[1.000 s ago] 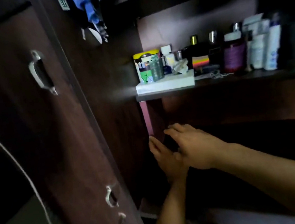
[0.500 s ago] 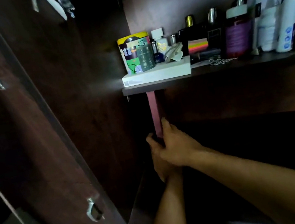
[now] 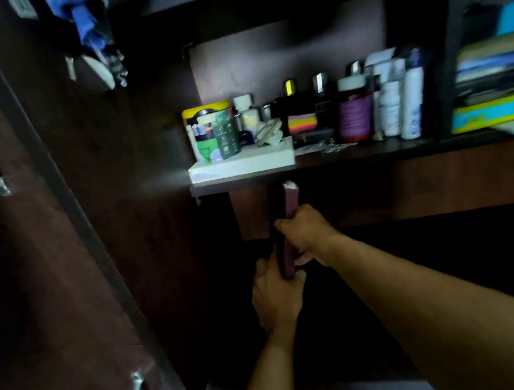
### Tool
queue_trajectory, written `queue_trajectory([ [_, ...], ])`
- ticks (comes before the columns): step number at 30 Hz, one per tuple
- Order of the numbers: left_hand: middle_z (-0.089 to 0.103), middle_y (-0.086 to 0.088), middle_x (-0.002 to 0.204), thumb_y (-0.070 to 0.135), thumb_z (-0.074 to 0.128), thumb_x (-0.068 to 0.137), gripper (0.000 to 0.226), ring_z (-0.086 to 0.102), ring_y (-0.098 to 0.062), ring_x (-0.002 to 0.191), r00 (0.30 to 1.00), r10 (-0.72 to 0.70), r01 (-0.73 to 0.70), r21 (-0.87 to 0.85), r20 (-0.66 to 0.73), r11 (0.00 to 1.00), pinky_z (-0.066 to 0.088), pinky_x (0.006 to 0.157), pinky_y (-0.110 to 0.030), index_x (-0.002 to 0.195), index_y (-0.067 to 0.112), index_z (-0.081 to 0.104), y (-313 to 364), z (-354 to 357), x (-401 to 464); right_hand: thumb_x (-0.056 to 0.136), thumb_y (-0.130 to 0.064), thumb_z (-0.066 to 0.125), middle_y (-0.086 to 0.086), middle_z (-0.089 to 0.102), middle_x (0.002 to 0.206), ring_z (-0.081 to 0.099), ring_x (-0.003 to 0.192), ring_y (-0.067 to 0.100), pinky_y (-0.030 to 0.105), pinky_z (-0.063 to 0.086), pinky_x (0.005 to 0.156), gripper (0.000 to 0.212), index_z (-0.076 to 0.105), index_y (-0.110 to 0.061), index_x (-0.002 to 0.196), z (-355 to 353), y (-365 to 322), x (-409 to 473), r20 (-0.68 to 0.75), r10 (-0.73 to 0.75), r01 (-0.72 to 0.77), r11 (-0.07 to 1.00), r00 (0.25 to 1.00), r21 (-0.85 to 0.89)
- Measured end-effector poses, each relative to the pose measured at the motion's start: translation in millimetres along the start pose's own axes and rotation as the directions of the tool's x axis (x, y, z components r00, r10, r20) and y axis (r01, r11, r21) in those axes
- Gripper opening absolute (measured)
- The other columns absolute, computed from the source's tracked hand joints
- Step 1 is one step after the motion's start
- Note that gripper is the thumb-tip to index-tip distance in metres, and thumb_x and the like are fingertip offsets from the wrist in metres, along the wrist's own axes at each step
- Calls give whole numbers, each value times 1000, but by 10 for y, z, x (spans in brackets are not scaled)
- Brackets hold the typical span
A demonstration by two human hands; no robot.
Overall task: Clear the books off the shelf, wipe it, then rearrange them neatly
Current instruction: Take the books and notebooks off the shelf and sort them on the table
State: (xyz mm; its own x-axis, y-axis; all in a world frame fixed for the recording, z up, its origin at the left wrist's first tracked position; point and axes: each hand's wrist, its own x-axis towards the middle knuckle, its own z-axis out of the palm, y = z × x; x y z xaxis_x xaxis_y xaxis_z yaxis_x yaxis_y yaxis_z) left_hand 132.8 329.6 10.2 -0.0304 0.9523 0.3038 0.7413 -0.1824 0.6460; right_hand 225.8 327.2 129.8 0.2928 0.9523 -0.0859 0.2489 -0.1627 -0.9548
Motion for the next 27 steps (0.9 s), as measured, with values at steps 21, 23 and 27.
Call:
queue_trajectory([
  [21, 63, 6, 92, 58, 51, 92, 44, 59, -21, 88, 723, 691, -611, -457, 11, 646, 53, 73, -39, 108, 20, 67, 2257, 222, -3252, 80, -72, 66, -15, 67, 111, 65, 106, 3, 29, 54, 93, 54, 56, -35, 117, -3155, 1342, -3998, -501, -78, 52, 997, 862, -65],
  [23, 68, 7, 95, 65, 52, 87, 50, 65, -18, 90, 771, 631, -427, -668, 82, 610, 55, 81, -43, 106, 22, 68, 2679, 77, -3603, 82, -68, 68, -14, 63, 116, 62, 109, 2, 27, 50, 96, 61, 53, -29, 126, -3541, 1408, -4499, -601, -139, 49, 985, 787, -163],
  [27, 77, 6, 105, 50, 66, 89, 36, 73, -19, 99, 727, 588, 84, -896, 354, 436, 58, 93, -50, 113, 24, 72, 3493, -220, -4119, 81, -61, 68, -3, 63, 123, 61, 109, 13, 30, 47, 94, 72, 47, -21, 137, -4174, 1561, -5455, -785, -52, -1, 998, 617, -67],
])
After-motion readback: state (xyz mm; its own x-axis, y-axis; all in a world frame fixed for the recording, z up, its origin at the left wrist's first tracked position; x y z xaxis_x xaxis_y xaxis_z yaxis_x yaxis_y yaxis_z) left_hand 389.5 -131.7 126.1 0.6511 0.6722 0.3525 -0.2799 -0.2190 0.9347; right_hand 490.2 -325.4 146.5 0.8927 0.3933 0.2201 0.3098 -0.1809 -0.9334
